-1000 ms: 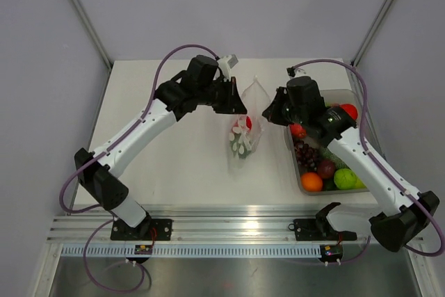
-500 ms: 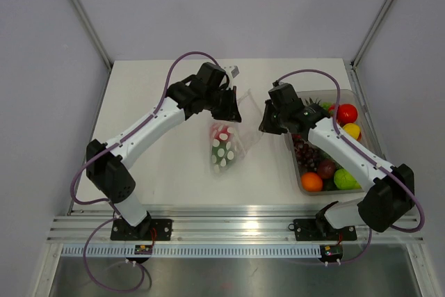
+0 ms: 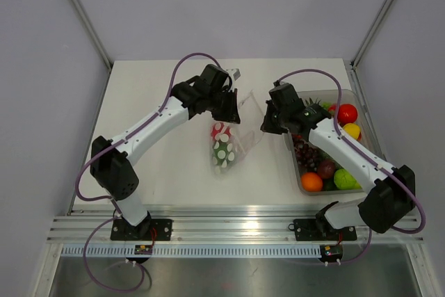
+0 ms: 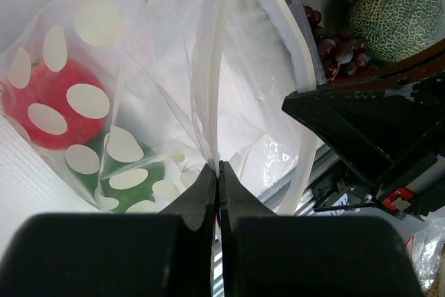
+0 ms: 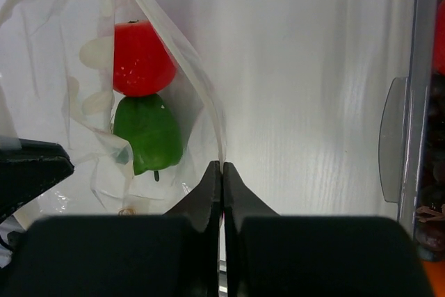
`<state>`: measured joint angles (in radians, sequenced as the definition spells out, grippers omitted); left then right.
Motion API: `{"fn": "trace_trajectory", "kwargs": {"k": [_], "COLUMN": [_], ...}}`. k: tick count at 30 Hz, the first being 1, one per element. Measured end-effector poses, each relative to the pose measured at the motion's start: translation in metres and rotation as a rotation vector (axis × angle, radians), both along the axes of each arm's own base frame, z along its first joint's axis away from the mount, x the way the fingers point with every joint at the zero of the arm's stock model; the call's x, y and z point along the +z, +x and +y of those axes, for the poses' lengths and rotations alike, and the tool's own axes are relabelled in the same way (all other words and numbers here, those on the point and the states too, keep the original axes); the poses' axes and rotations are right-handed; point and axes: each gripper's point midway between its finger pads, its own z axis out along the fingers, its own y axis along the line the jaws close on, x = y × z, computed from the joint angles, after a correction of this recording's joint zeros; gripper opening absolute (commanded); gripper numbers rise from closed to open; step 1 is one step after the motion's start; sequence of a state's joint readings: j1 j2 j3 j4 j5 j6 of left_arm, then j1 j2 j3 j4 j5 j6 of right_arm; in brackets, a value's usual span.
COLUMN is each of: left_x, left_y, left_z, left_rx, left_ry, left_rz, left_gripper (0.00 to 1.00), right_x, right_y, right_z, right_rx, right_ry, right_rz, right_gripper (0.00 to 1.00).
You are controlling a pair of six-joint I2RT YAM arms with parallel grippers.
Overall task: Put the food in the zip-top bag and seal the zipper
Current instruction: Adjust the zipper food storage bag at the center of the board.
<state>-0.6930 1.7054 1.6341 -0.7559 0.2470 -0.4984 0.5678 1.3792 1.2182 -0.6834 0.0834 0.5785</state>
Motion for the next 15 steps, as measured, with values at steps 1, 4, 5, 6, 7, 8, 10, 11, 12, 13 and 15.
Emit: {"fn": "trace_trajectory", "kwargs": {"k": [1, 4, 5, 6, 7, 8, 10, 11, 12, 13, 15], "left_x": [-0.001, -0.001, -0.002, -0.002, -0.001, 0.000, 0.003, 0.004, 0.006, 0.007, 0.008], "left_y": [0.000, 0.000, 0.000, 0.000, 0.000, -0.002, -0.006, -0.009, -0.011, -0.013, -0.019], "left_z": [0.001, 0.002, 0.002, 0.003, 0.003, 0.003, 0.002, 0.000, -0.002, -0.004, -0.008], "left_rx": [-0.001, -0.005, -0.003, 0.000, 0.002, 0.005, 0.009, 0.009, 0.010, 0.009, 0.012], "left_ry": [0.004, 0.015, 0.020, 0.024, 0.029, 0.033, 0.035, 0.038, 0.041, 0.044, 0.058], "left_rz": [-0.001, -0.010, -0.012, -0.015, -0.019, -0.026, -0.039, -0.046, -0.055, -0.063, -0.077], "left_gripper": [0.23, 0.37, 0.37, 0.37, 0.35, 0.31, 0.28, 0.24, 0.22, 0.20, 0.15], "right_x": [-0.001, -0.003, -0.002, 0.000, 0.002, 0.004, 0.009, 0.012, 0.014, 0.016, 0.018], "right_y": [0.000, -0.003, -0.004, -0.004, -0.004, -0.005, -0.006, -0.007, -0.007, -0.007, -0.008], "right_z": [0.000, 0.002, 0.003, 0.003, 0.004, 0.005, 0.007, 0.008, 0.008, 0.009, 0.009], "right_rx": [-0.001, 0.003, 0.005, 0.005, 0.005, 0.006, 0.010, 0.011, 0.010, 0.010, 0.010], "right_ry": [0.000, 0.015, 0.023, 0.028, 0.036, 0.045, 0.067, 0.075, 0.082, 0.090, 0.100], "right_rz": [0.003, 0.012, 0.013, 0.011, 0.007, 0.004, -0.003, -0.007, -0.012, -0.015, -0.018], "right_gripper": [0.00, 0.00, 0.00, 0.00, 0.00, 0.00, 0.00, 0.00, 0.00, 0.00, 0.00]}}
